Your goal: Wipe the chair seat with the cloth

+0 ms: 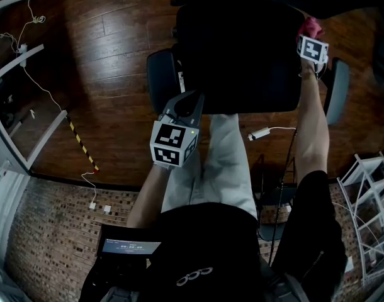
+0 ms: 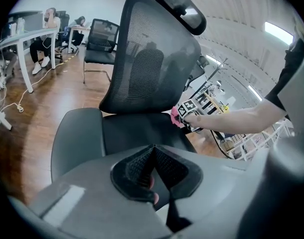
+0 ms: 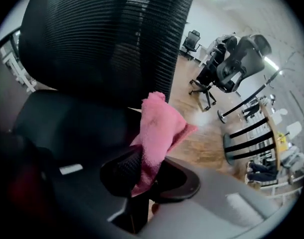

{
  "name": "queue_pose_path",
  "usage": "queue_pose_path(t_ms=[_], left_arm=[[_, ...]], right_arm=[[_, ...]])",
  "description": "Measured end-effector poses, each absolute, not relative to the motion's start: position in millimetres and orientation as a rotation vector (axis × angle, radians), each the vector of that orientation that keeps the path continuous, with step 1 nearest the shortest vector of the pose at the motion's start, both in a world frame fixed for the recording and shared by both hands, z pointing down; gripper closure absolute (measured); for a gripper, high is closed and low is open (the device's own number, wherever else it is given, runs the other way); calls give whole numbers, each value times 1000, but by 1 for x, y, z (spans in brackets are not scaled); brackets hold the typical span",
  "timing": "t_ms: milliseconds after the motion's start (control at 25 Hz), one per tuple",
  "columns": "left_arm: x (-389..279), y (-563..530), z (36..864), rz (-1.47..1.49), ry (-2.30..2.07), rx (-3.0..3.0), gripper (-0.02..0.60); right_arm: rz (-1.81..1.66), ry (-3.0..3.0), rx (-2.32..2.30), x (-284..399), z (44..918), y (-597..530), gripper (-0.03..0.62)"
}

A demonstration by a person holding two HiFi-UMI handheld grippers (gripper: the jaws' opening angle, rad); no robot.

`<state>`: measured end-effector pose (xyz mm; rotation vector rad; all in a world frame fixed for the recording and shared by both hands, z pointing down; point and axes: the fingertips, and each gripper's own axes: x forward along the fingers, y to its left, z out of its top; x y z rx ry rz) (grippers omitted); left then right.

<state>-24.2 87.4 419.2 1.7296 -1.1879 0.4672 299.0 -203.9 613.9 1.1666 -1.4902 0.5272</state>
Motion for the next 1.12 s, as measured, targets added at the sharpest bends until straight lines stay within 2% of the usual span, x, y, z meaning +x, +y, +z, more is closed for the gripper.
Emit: queue_pose_path(t_ms=[360, 1120], left_arm=[[-32, 89, 425, 478, -1181, 1718, 588], [-46, 107, 424, 470, -1161, 1719, 588]], right_arm=[[347, -1439, 1029, 252, 626, -188, 528], [526, -1683, 772, 84, 654, -90, 528]])
